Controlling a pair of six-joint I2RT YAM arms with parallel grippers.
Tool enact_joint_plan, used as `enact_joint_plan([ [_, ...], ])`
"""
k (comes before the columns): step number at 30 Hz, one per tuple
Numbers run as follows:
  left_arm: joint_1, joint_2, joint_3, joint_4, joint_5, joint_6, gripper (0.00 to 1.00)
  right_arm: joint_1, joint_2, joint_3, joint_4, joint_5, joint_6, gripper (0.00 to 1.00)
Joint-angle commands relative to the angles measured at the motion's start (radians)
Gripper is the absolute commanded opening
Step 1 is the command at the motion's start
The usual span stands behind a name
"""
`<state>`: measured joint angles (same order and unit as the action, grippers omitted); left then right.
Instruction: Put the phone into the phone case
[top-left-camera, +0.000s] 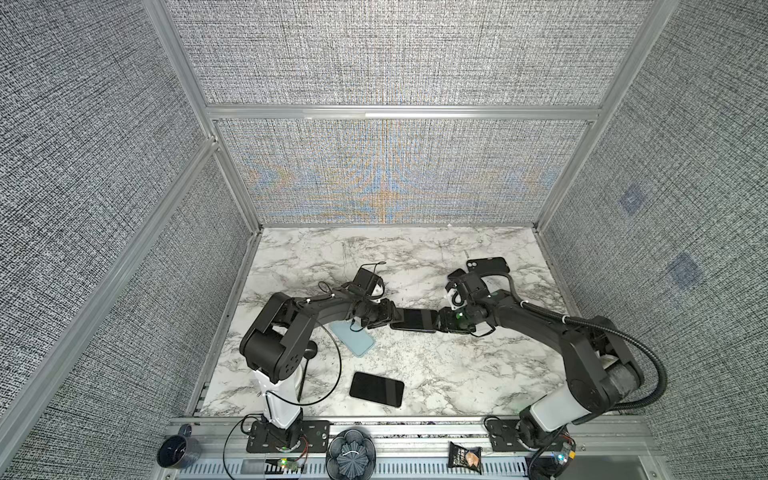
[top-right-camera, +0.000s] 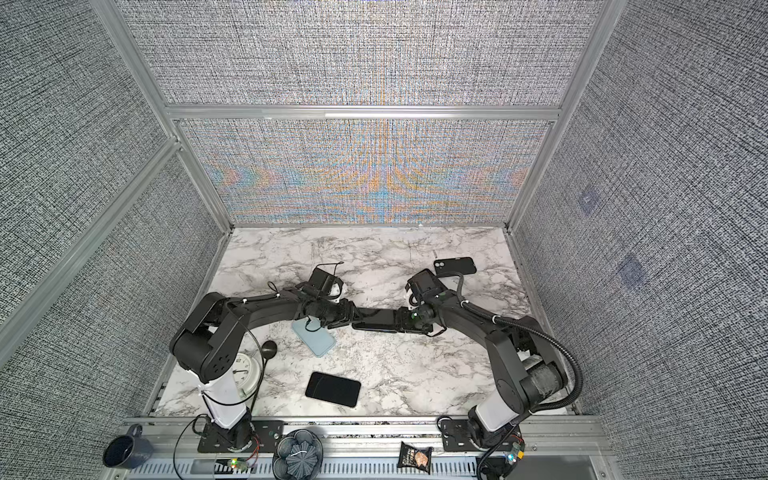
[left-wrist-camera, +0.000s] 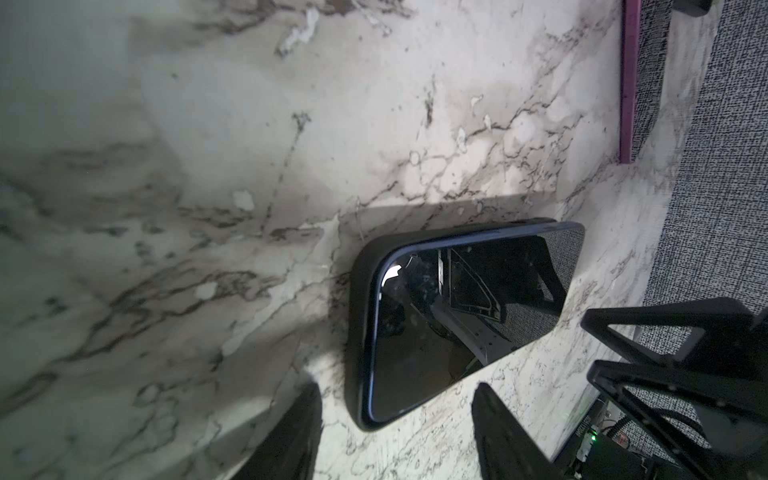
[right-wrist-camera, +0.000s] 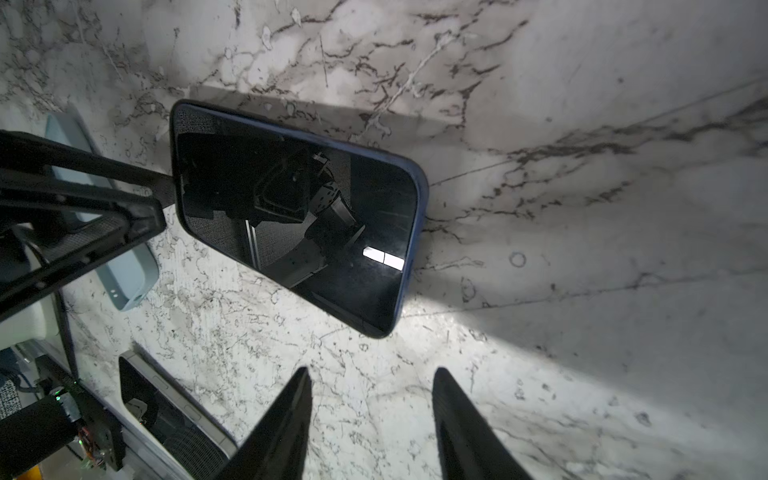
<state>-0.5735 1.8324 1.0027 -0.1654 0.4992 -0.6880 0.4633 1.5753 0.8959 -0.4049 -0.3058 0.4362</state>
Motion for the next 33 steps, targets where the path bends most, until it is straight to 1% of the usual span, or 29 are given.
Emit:
enact_joint_plan([
  [1,-0.001,-0.002,-0.002,-0.028,0.000,0.009,0.59,0.007,0.008,-0.006,0.028,0.008,0.015,0.49],
  [12,-0.004,0.008,0.008,-0.023,0.008,0.010,0.58,0.009,0.028,-0.012,0.055,0.007,0.020,0.45],
  [33,-0.007,0.011,0.008,-0.011,0.007,0.015,0.52,0.021,0.064,0.017,0.081,-0.006,0.022,0.35],
])
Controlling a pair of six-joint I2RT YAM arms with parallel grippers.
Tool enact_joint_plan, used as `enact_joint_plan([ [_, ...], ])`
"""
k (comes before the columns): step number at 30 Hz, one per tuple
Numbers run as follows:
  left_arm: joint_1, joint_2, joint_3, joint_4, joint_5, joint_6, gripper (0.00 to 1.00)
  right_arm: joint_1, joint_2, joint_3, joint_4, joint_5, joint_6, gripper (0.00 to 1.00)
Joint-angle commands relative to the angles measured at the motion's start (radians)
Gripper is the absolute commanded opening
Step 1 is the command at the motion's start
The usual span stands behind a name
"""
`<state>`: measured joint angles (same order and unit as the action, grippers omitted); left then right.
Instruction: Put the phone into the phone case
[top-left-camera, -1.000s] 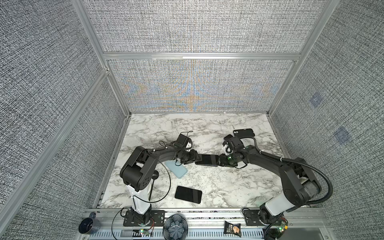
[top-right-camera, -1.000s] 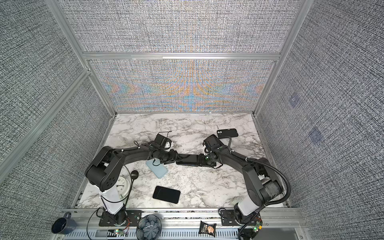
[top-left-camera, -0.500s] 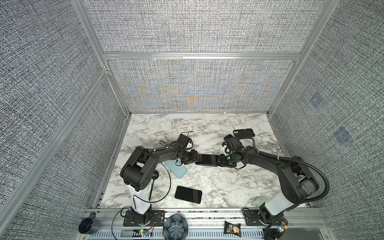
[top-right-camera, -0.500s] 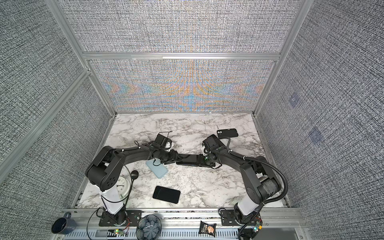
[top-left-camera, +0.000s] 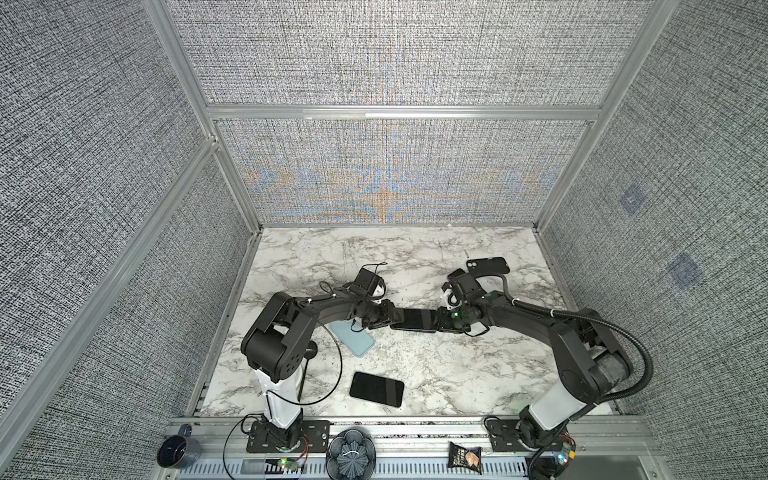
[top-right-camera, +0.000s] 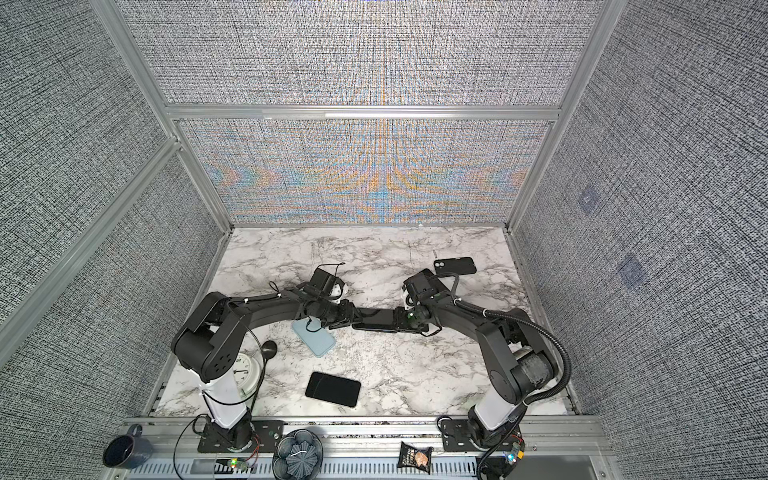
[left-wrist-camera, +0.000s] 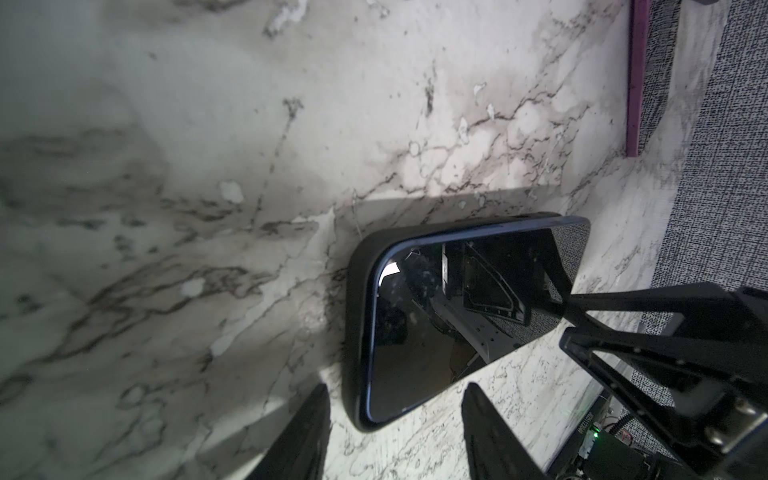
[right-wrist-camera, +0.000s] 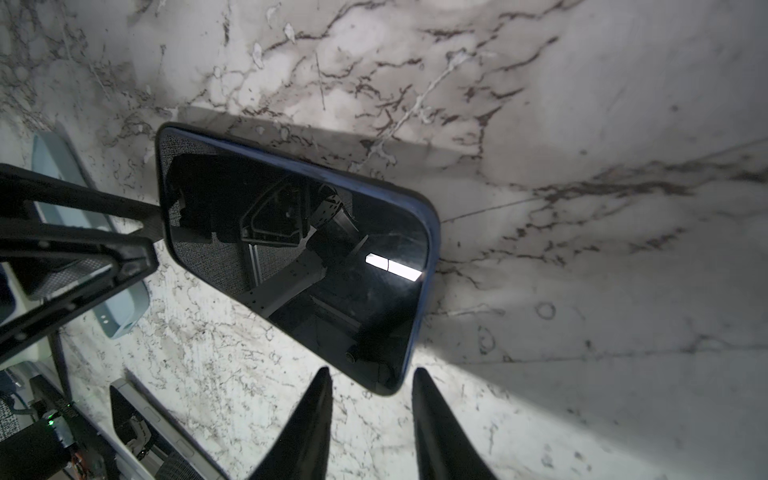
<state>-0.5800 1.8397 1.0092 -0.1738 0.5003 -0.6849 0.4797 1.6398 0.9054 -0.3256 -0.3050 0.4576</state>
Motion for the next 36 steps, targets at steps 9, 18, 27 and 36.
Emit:
enact_joint_plan([
  [9,0.000,0.017,0.008,0.005,0.012,0.015,0.49,0.016,0.008,0.012,0.013,-0.011,0.006,0.33],
  [18,-0.001,0.025,0.017,0.010,0.018,0.012,0.48,0.025,0.022,0.021,0.023,-0.022,0.014,0.30],
  [27,-0.003,0.023,0.002,0.016,0.011,0.007,0.47,0.036,0.041,0.019,0.039,-0.023,0.021,0.27],
  [36,-0.004,0.029,0.011,0.010,0.015,0.010,0.47,0.043,0.045,0.009,0.066,-0.031,0.036,0.20],
])
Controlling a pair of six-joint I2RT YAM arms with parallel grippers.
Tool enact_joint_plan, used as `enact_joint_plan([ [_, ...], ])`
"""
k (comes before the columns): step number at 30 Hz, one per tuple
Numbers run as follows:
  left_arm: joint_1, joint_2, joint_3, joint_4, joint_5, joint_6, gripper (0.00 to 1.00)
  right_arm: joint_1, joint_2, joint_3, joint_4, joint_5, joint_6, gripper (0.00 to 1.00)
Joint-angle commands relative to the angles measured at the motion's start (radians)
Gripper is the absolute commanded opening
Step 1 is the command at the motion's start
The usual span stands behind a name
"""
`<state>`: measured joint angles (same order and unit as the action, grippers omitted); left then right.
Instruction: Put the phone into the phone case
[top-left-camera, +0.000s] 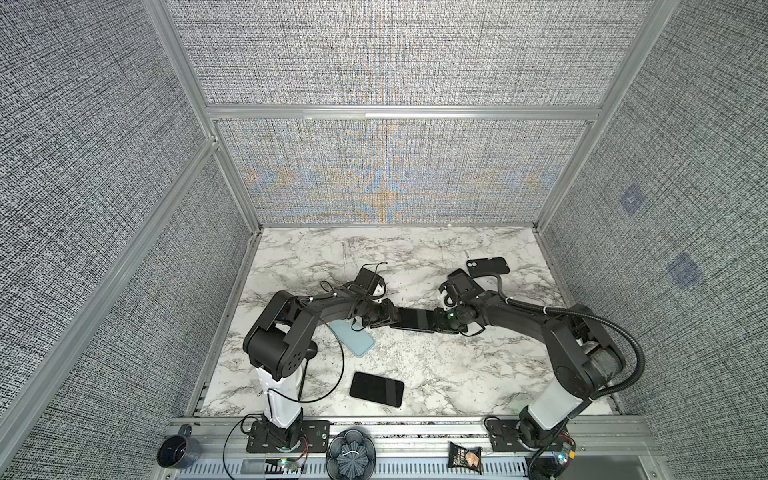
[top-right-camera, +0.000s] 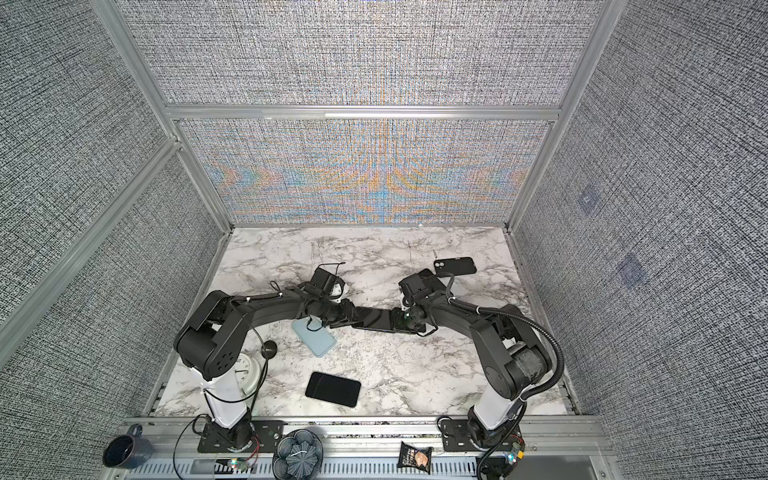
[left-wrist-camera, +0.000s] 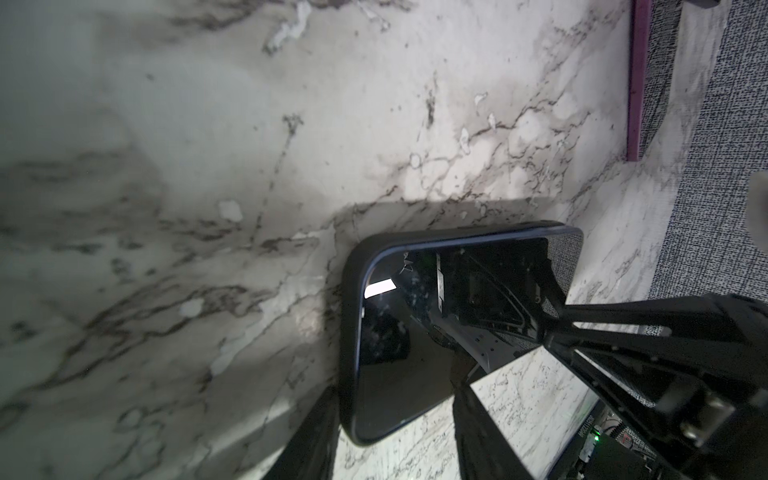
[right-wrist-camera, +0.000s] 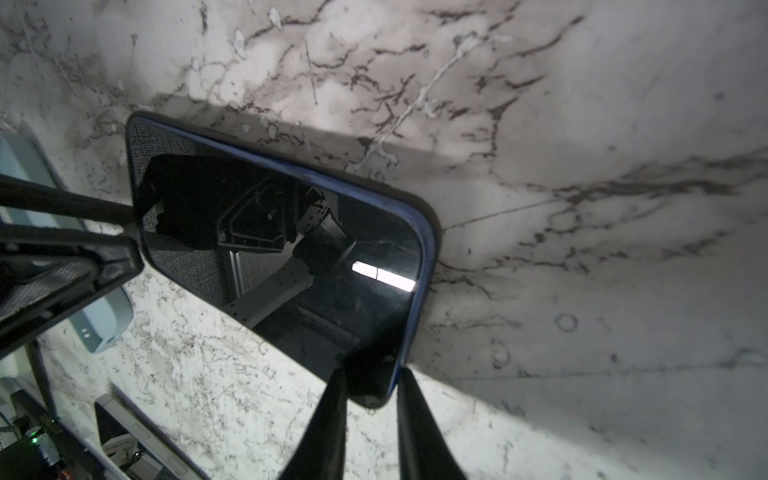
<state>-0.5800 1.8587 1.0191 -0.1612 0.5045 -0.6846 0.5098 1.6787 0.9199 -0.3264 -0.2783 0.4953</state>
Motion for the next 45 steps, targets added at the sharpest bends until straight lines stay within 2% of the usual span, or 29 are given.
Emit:
enact_joint_plan([
  [1,-0.005,0.010,0.001,-0.003,0.011,0.010,0.47,0.014,0.007,-0.006,0.071,-0.059,0.000,0.19],
  [27,-0.009,-0.018,-0.009,-0.018,-0.022,0.017,0.47,0.023,0.022,-0.037,0.111,-0.059,0.018,0.15],
  [35,-0.006,-0.044,-0.007,-0.040,-0.051,0.034,0.54,0.023,-0.024,-0.026,0.060,-0.022,0.001,0.17],
  [45,0.003,-0.075,-0.003,-0.075,-0.085,0.048,0.64,0.019,-0.102,-0.007,-0.012,0.023,-0.034,0.28],
])
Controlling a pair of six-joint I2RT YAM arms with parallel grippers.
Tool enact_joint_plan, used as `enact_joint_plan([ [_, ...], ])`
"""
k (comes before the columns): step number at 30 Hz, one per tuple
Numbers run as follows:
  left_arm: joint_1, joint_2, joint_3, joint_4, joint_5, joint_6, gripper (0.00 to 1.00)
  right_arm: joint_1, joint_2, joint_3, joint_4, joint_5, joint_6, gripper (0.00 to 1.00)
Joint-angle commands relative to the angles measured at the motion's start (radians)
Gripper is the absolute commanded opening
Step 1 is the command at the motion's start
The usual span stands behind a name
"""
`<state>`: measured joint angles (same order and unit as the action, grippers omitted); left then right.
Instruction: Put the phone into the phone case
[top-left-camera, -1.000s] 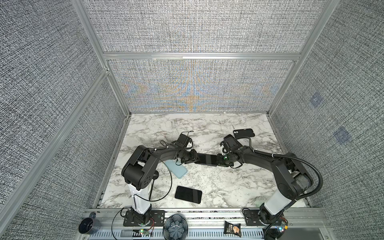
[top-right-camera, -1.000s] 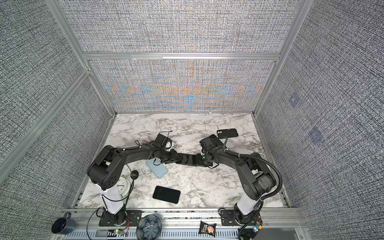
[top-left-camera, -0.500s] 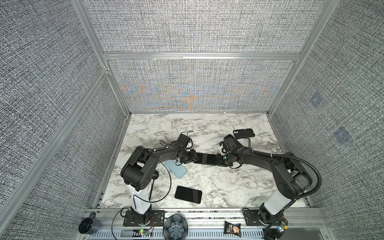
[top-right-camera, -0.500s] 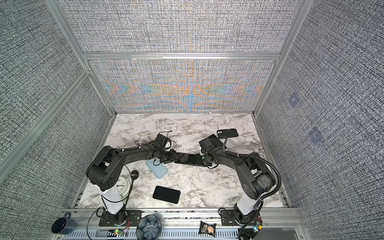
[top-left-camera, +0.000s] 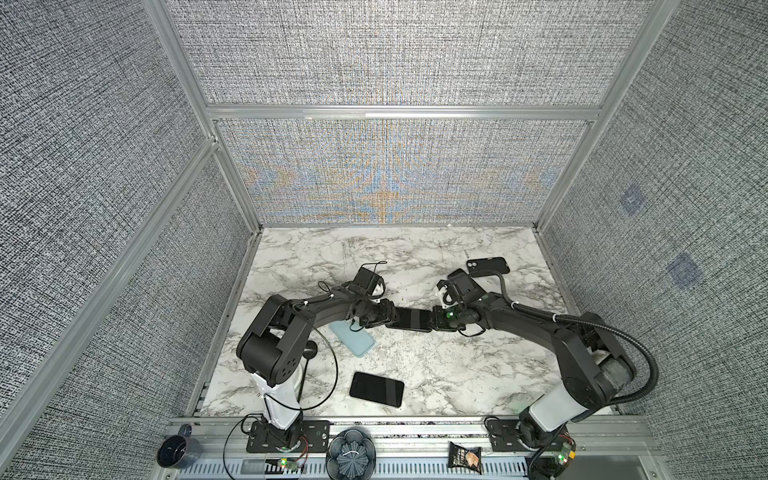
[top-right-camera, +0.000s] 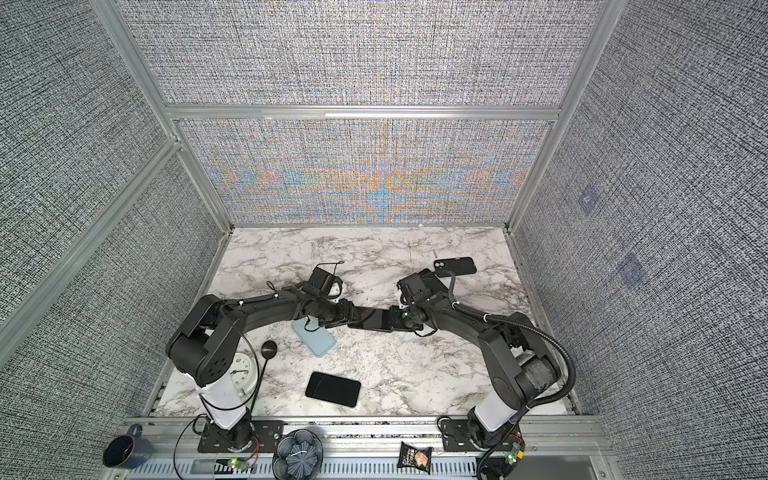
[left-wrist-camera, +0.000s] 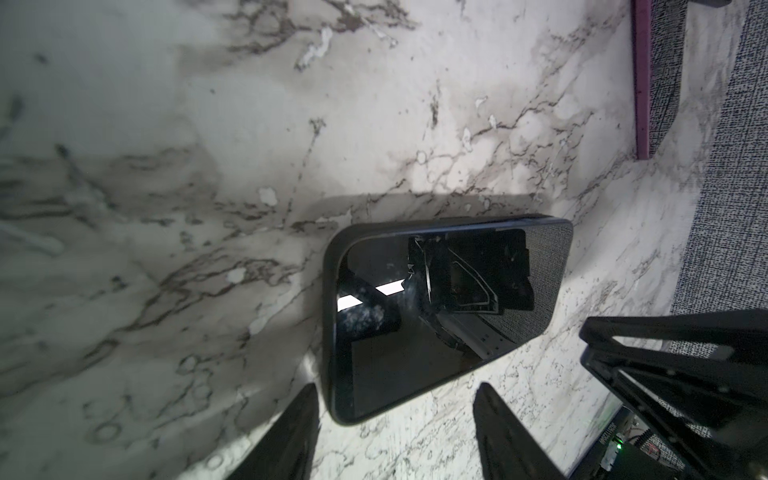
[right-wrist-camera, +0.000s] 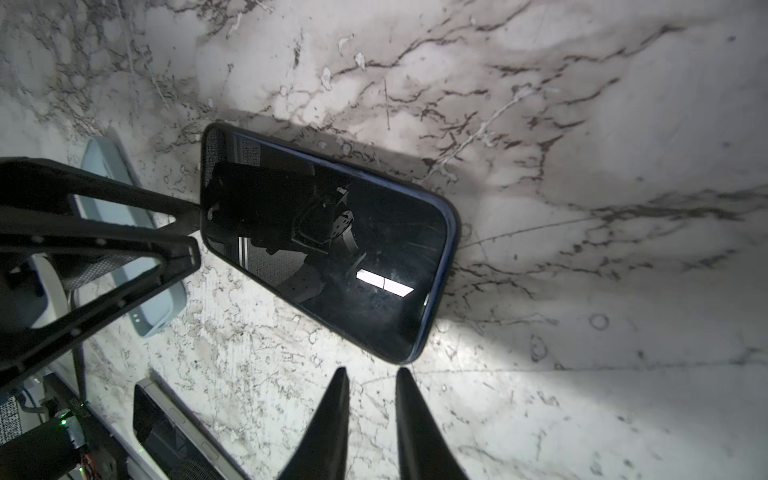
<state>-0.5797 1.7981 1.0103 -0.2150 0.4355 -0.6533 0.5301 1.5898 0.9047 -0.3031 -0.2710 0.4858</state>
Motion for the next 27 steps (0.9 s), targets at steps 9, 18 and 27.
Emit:
enact_joint_plan([
  [9,-0.040,-0.075,-0.041,-0.023,-0.003,-0.027,0.66,-0.016,-0.025,0.042,-0.037,0.035,-0.098,0.39],
  [18,-0.103,-0.072,-0.068,0.033,0.009,-0.075,0.68,-0.042,0.057,0.118,0.009,-0.008,-0.139,0.47],
  [27,-0.103,-0.014,-0.044,0.058,0.017,-0.075,0.68,-0.063,0.158,0.173,0.056,-0.043,-0.162,0.57],
])
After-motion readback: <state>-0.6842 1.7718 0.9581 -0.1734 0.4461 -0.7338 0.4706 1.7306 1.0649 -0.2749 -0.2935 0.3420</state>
